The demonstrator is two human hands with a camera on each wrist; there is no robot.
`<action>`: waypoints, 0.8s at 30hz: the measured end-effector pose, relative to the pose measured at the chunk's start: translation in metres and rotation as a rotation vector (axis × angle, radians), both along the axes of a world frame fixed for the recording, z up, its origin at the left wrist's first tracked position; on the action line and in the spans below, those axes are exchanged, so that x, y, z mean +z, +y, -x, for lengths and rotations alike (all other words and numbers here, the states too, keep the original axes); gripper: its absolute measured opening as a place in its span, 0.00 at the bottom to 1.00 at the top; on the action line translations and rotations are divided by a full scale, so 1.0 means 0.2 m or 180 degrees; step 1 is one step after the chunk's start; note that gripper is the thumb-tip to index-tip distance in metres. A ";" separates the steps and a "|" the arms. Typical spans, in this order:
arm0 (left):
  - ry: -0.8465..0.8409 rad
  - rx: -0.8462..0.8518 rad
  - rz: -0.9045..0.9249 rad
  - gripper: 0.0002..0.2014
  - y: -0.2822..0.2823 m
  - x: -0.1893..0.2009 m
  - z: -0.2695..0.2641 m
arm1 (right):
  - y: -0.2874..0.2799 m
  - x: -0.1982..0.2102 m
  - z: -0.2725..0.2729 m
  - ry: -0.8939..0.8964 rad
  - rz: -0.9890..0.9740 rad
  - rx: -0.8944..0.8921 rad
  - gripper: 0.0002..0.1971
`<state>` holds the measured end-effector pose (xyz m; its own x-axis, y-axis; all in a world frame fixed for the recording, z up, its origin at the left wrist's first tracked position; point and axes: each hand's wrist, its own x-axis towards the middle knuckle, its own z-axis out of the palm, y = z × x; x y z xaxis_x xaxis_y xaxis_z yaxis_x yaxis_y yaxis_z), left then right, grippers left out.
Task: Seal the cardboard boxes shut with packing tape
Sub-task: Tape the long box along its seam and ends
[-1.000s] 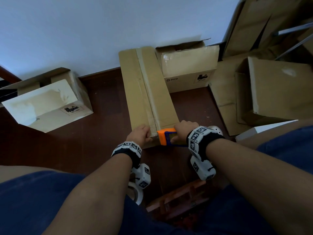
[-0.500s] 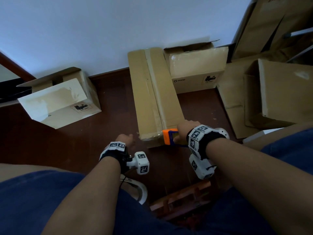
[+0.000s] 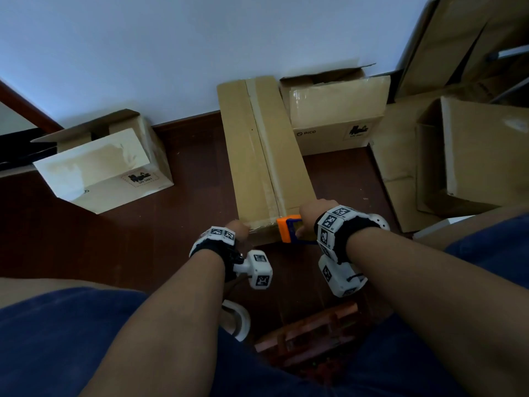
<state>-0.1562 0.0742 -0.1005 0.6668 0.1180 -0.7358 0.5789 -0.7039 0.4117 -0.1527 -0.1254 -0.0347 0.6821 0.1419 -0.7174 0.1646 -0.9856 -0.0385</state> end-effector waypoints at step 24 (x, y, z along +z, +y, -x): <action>0.0177 0.1379 0.0428 0.15 0.14 -0.05 0.02 | 0.00 0.03 -0.01 0.0132 0.0008 0.0064 0.18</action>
